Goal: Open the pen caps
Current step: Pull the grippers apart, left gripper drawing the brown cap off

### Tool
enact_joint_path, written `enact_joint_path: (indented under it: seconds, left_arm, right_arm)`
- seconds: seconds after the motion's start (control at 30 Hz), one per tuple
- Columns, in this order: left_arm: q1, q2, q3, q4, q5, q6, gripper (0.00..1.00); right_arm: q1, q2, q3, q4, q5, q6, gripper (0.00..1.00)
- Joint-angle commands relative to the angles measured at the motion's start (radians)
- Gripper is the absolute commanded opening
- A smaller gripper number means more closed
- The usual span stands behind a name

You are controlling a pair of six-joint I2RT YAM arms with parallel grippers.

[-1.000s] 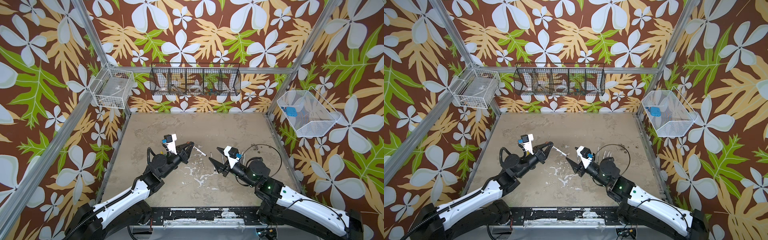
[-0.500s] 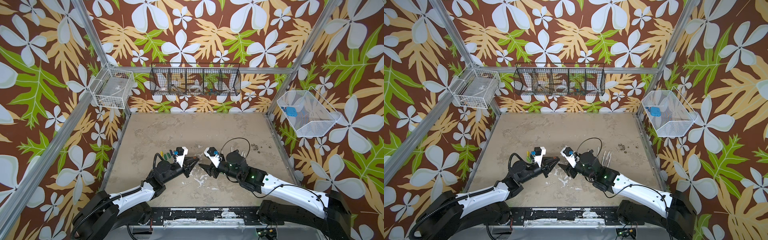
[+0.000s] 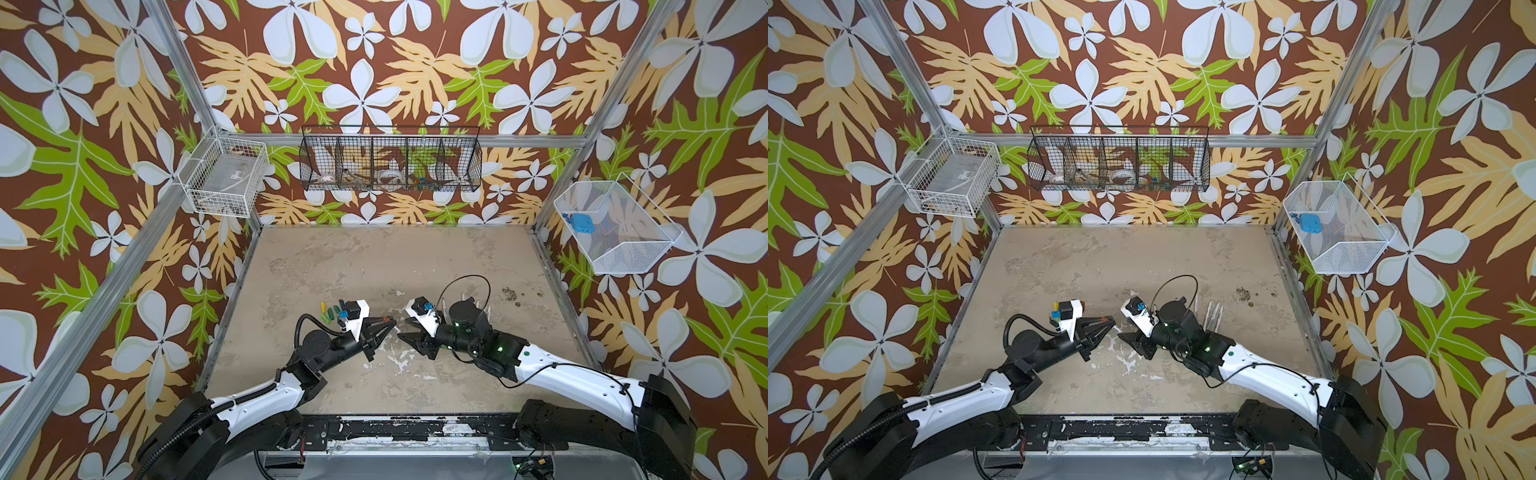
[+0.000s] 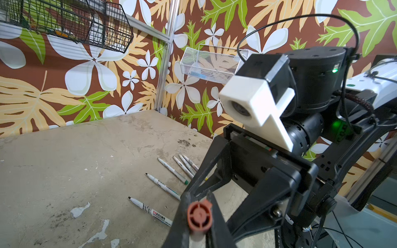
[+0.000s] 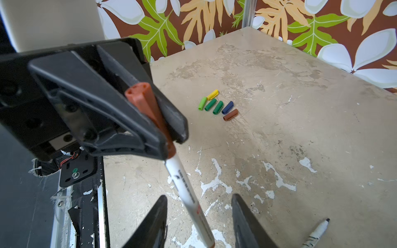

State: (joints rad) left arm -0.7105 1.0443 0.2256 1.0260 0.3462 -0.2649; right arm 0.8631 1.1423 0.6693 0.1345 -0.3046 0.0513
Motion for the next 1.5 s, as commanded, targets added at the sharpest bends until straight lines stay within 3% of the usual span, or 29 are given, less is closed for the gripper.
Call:
enact_joint_path:
  seconds: [0.0,0.3,0.4,0.67,1.27,1.37,1.47]
  left_arm:
    - [0.001,0.023,0.012,0.04,0.043,-0.015,0.0]
    - [0.001,0.038,0.008,0.064,0.073,-0.019,0.0]
    - [0.001,0.04,0.004,0.078,0.089,-0.026,0.0]
    - [0.001,0.049,0.006,0.099,0.125,-0.037,0.0]
    - [0.002,0.054,0.007,0.102,0.115,-0.057,0.0]
    - [0.001,0.042,0.005,0.076,0.053,-0.069,0.0]
    - [0.002,0.028,0.006,0.045,-0.012,-0.078,0.0]
  right_arm:
    - [-0.003,-0.006,-0.004,0.035,-0.053,0.005,0.47]
    - [-0.003,0.006,-0.004,0.04,-0.051,-0.001,0.45]
    - [-0.003,0.014,-0.005,0.045,-0.043,-0.004,0.38]
    - [-0.003,0.044,0.006,0.046,-0.074,-0.007,0.38]
    - [0.0,0.056,0.009,0.051,-0.096,-0.007,0.04]
    - [0.005,0.046,0.001,0.054,-0.062,-0.016,0.0]
    - [0.021,0.036,-0.005,0.053,0.043,-0.019,0.0]
